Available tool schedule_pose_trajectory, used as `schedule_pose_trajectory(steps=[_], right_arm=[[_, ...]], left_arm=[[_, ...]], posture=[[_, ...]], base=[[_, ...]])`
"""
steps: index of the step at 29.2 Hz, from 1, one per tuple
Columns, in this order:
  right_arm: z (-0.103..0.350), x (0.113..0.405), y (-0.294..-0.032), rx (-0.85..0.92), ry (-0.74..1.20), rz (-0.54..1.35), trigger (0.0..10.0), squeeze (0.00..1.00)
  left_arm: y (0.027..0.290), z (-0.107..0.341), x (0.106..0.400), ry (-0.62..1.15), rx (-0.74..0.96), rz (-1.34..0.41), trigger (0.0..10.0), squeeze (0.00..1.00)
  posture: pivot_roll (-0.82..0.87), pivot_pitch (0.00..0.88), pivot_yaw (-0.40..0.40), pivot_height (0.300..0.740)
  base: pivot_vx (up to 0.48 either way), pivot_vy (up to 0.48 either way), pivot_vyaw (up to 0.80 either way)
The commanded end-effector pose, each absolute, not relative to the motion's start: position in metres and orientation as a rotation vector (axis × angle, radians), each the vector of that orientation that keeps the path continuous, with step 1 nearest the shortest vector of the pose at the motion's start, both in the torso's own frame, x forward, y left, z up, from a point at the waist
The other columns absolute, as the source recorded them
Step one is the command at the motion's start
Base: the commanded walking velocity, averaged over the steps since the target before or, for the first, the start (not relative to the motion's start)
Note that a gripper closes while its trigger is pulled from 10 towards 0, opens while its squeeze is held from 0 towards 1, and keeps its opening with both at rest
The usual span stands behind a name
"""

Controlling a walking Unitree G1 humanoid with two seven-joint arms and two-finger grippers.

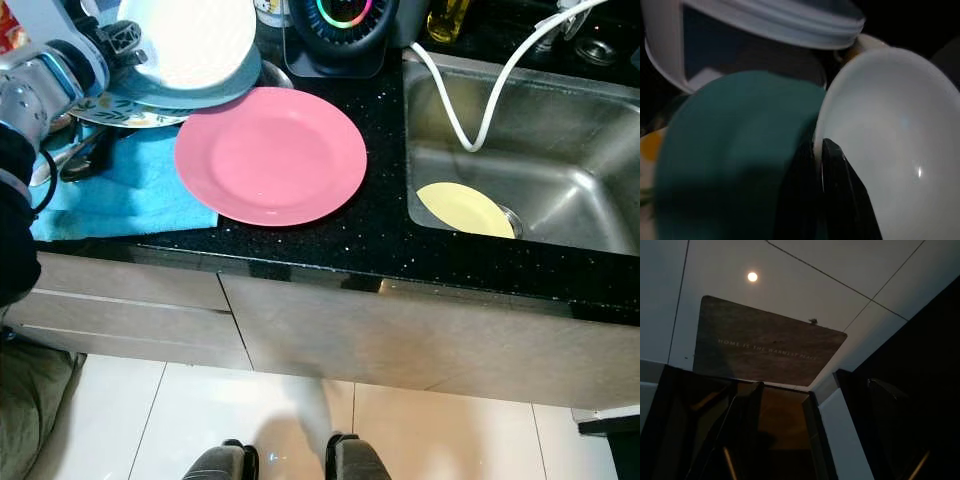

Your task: Kitchen organization

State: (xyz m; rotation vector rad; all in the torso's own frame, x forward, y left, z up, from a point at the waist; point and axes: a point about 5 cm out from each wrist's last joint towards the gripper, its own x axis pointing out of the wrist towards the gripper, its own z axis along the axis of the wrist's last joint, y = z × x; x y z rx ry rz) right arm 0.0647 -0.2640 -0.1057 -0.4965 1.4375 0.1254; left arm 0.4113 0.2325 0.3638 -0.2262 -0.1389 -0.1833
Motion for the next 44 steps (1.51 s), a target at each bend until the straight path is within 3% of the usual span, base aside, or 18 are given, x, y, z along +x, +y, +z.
schedule_pose_trajectory(steps=[1, 12, 14, 17, 27, 28, 30, 32, 36, 44], right_arm=[[-0.106, 0.055, -0.269, -0.503, 1.47, 0.115, 10.0, 0.0], [-0.106, 0.064, -0.264, -0.496, 1.45, 0.116, 10.0, 0.0], [-0.106, 0.067, -0.263, -0.493, 1.444, 0.113, 10.0, 0.0], [-0.106, 0.073, -0.26, -0.485, 1.427, 0.106, 10.0, 0.0], [-0.106, 0.081, -0.253, -0.468, 1.404, 0.107, 10.0, 0.0], [-0.106, 0.082, -0.253, -0.466, 1.402, 0.106, 10.0, 0.0], [-0.106, 0.082, -0.253, -0.464, 1.4, 0.105, 10.0, 0.0], [-0.106, 0.083, -0.252, -0.458, 1.394, 0.101, 10.0, 0.0], [-0.106, 0.087, -0.249, -0.447, 1.379, 0.096, 10.0, 0.0], [-0.106, 0.092, -0.244, -0.446, 1.366, 0.11, 10.0, 0.0]], left_arm=[[0.237, 0.35, 0.412, -0.077, -0.224, -0.17, 0.0, 0.0], [0.22, 0.354, 0.414, -0.11, -0.289, -0.28, 0.0, 0.0], [0.214, 0.359, 0.413, -0.152, -0.323, -0.339, 0.0, 0.0], [0.194, 0.378, 0.407, -0.328, -0.423, -0.56, 0.0, 0.0], [0.176, 0.374, 0.385, -0.514, -0.495, -0.792, 0.0, 0.0], [0.172, 0.372, 0.38, -0.524, -0.508, -0.827, 0.9, 0.0], [0.167, 0.37, 0.375, -0.527, -0.512, -0.855, 1.3, 0.0], [0.153, 0.357, 0.362, -0.53, -0.511, -0.922, 2.5, 0.0], [0.126, 0.327, 0.337, -0.507, -0.532, -0.993, 3.5, 0.0], [0.107, 0.316, 0.313, -0.498, -0.594, -1.024, 3.9, 0.0]], posture=[[0.03, 0.214, -0.082, 0.74], [0.03, 0.197, -0.077, 0.74], [0.03, 0.19, -0.073, 0.74], [0.04, 0.18, -0.071, 0.74], [0.05, 0.161, -0.07, 0.74], [0.05, 0.159, -0.07, 0.74], [0.05, 0.159, -0.069, 0.74], [0.06, 0.154, -0.067, 0.74], [0.08, 0.148, -0.068, 0.74], [0.1, 0.146, -0.068, 0.74]], base=[[0.0, 0.0, 0.0], [0.0, 0.0, 0.0], [0.0, 0.0, 0.0], [0.0, 0.0, 0.0], [0.0, 0.0, 0.0], [0.0, 0.0, 0.0], [0.0, 0.0, 0.0], [0.0, 0.0, 0.0], [0.0, 0.0, 0.0], [0.0, 0.0, 0.0]])
